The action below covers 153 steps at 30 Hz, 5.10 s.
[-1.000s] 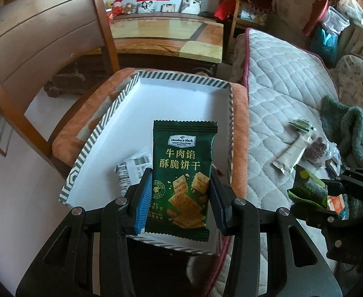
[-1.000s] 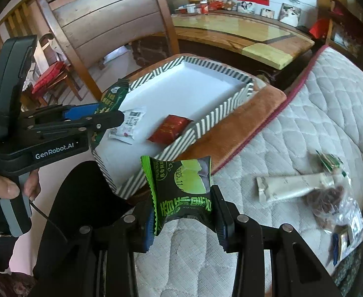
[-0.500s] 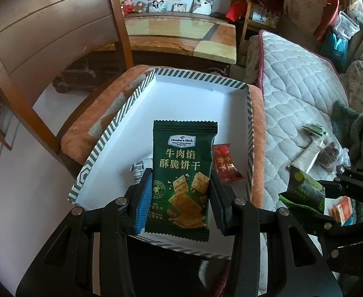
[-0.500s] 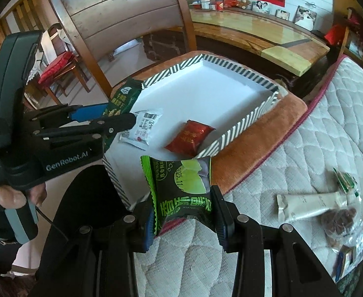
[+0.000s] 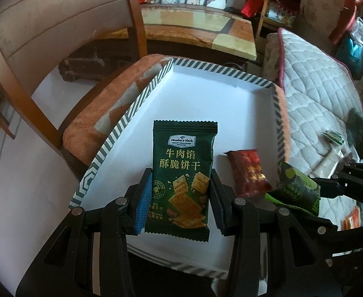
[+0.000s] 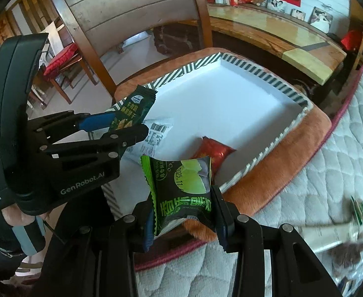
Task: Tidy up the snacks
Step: 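Carry both packets over the white tray and open both grippers, then return both grippers to the snack pile on the mattress, then grasp the white stick packet with left while right grasps the date bag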
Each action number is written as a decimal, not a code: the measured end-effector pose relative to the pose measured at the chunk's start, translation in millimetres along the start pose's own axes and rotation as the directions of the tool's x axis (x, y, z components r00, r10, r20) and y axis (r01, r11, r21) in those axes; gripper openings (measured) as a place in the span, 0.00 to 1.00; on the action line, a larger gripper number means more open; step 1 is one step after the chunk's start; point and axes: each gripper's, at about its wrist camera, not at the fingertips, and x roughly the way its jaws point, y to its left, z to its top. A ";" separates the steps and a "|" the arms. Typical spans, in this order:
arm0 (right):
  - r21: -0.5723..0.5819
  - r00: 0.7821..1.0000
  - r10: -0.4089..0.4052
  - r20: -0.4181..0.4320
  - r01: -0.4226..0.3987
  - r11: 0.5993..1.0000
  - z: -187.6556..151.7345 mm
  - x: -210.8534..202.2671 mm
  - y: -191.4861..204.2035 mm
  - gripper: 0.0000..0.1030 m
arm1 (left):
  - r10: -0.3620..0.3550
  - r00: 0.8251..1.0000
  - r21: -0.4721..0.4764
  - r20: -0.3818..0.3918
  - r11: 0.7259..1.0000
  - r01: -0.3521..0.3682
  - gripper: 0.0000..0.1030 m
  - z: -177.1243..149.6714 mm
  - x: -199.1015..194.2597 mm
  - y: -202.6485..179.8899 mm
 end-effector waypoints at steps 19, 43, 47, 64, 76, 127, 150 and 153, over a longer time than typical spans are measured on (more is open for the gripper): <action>-0.005 0.996 0.062 -0.064 -0.062 0.998 10.3 45.7 10.9 0.53 | 0.018 0.997 -0.088 -0.081 0.996 -0.025 0.49 9.0 35.2 11.2; 0.221 0.998 -0.045 0.042 0.035 0.975 -100.0 -61.9 -47.3 0.57 | -0.164 0.986 0.176 -0.027 0.970 0.166 0.68 0.2 -28.6 -109.5; 0.281 0.993 -0.094 0.070 0.070 0.957 -123.9 -85.4 -70.5 0.57 | -0.182 0.983 0.232 -0.039 0.955 0.186 0.68 -10.5 -30.2 -141.7; 0.460 0.984 -0.174 0.034 0.139 0.877 -202.0 -121.1 -135.8 0.59 | -0.230 0.969 0.407 -0.088 0.880 0.246 0.68 -27.6 -18.0 -228.1; 0.572 0.974 -0.226 0.008 0.181 0.800 -247.7 -142.3 -179.4 0.62 | -0.379 0.891 0.504 -0.251 0.735 0.454 0.68 -22.6 31.8 -268.5; 0.493 0.979 -0.163 0.120 0.084 0.866 -202.8 -112.2 -214.1 0.34 | -0.286 0.908 0.486 -0.305 0.773 0.407 0.29 -23.6 73.0 -282.5; 0.562 0.985 -0.160 0.064 0.097 0.821 -228.7 -78.5 -189.0 0.52 | -0.307 0.915 0.351 -0.260 0.853 0.386 0.29 -60.3 17.1 -230.0; 0.626 0.974 -0.146 0.174 0.005 0.780 -235.8 -86.4 -202.6 0.41 | -0.308 0.916 0.353 -0.258 0.852 0.387 0.29 -61.1 16.5 -230.6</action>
